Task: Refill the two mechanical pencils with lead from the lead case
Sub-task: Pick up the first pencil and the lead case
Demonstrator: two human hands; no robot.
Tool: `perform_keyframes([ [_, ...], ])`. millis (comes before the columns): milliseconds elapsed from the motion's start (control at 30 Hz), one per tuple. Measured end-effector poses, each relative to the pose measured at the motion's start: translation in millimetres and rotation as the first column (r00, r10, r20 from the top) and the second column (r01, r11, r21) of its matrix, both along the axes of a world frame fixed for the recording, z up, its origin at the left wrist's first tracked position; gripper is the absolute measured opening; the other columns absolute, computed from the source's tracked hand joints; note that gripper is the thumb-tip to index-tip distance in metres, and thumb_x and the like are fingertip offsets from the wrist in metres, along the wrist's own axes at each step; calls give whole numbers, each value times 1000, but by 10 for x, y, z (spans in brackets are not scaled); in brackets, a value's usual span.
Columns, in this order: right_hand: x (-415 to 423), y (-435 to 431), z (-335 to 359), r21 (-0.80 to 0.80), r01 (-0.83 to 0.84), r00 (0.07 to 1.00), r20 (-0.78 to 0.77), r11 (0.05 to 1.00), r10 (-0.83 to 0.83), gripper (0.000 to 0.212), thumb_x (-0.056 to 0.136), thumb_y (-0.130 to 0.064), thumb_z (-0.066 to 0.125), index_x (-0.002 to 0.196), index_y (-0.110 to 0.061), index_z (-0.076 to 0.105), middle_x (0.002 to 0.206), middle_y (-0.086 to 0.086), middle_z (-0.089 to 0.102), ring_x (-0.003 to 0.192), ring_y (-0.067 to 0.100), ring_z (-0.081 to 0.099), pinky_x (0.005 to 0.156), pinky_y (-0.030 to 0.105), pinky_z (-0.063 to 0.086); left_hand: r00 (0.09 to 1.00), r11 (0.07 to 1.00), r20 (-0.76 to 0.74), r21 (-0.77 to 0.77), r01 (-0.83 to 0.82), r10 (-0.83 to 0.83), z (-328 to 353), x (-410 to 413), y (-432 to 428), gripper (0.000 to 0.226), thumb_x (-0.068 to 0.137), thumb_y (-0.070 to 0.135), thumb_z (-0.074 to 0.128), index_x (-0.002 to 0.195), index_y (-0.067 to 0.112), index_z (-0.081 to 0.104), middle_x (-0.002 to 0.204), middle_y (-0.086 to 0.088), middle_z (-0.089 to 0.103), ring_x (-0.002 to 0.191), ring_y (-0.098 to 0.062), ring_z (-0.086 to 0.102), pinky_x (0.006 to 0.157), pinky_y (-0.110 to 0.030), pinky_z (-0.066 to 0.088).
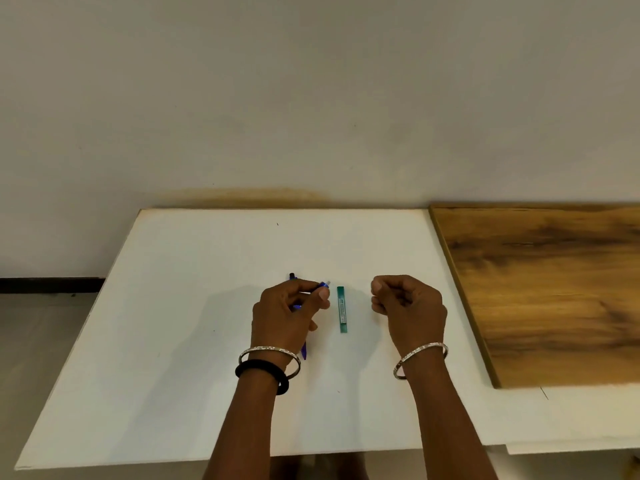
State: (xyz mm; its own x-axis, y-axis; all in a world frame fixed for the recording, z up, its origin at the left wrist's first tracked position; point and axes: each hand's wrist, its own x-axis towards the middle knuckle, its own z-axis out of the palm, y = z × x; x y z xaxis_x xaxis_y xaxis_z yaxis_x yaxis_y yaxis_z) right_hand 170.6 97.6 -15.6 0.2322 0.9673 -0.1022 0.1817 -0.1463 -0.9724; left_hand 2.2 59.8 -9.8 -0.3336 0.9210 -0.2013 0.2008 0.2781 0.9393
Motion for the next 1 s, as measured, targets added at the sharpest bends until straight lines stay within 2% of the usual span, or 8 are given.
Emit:
perform_keyframes([
  [100, 105, -3, -63, 46, -59, 910, 412, 997, 35, 6, 80, -15, 76, 86, -16, 73, 72, -8, 68, 61, 7, 64, 63, 7, 47, 995, 1000, 92, 3, -31, 30, 14, 35, 29, 18, 83, 33, 69, 92, 19, 74, 77, 2, 77, 47, -8, 62, 54, -19, 49],
  [200, 114, -8, -126, -30, -141, 770, 625, 990, 128, 11, 80, -18, 76, 89, -14, 75, 84, -1, 73, 75, 12, 65, 71, 11, 42, 988, 999, 146, 3, -52, 51, 22, 105, 57, 17, 83, 34, 69, 90, 19, 73, 78, 1, 77, 50, -8, 64, 44, -9, 40],
  [300, 107, 17, -160, -119, -175, 694, 689, 977, 208, 11, 81, -19, 75, 91, -15, 75, 91, 2, 75, 86, 19, 67, 77, 21, 46, 986, 999, 158, -4, -44, 44, 33, 158, 75, 15, 84, 34, 69, 89, 20, 73, 79, 2, 77, 51, -5, 64, 43, -8, 38],
  [467, 74, 16, -152, -144, -179, 680, 697, 973, 228, 26, 80, -19, 76, 104, -16, 70, 101, 2, 69, 89, 18, 65, 83, 26, 48, 990, 1000, 137, -7, -23, 24, 49, 176, 57, 16, 83, 34, 70, 91, 21, 73, 79, 1, 77, 52, -5, 65, 44, -10, 40],
  [567, 97, 17, -54, -7, -73, 851, 520, 997, 66, 24, 76, -18, 80, 98, -19, 71, 91, -3, 67, 62, 4, 63, 66, 15, 50, 996, 1000, 95, -7, -5, 5, 46, 155, 45, 16, 82, 35, 70, 92, 22, 74, 79, 2, 76, 54, -4, 66, 45, -9, 40],
  [667, 96, 37, 78, -5, 17, 999, 29, 1000, -17, 7, 81, -15, 74, 83, -22, 74, 75, 0, 74, 60, 7, 69, 53, 13, 53, 999, 1000, 48, -17, 14, -13, 41, 154, 38, 13, 79, 36, 73, 89, 27, 75, 78, 4, 75, 56, -6, 69, 49, -12, 42],
  [767, 31, 29, 153, -72, -139, 978, -168, 988, 126, 4, 83, -18, 73, 86, -17, 76, 74, 5, 75, 62, 16, 71, 56, 21, 57, 999, 998, 8, -16, 53, -53, 38, 182, 44, 8, 77, 36, 74, 85, 33, 73, 75, 8, 74, 59, -8, 70, 47, -10, 43],
  [1000, 10, -2, 154, -47, -278, 916, -312, 959, 251, 10, 81, -5, 72, 90, -4, 76, 80, 17, 75, 70, 23, 72, 64, 24, 58, 994, 994, -25, 24, 104, -104, 43, 214, 50, 10, 78, 34, 75, 87, 30, 76, 75, 10, 75, 60, -7, 70, 46, -7, 43],
])
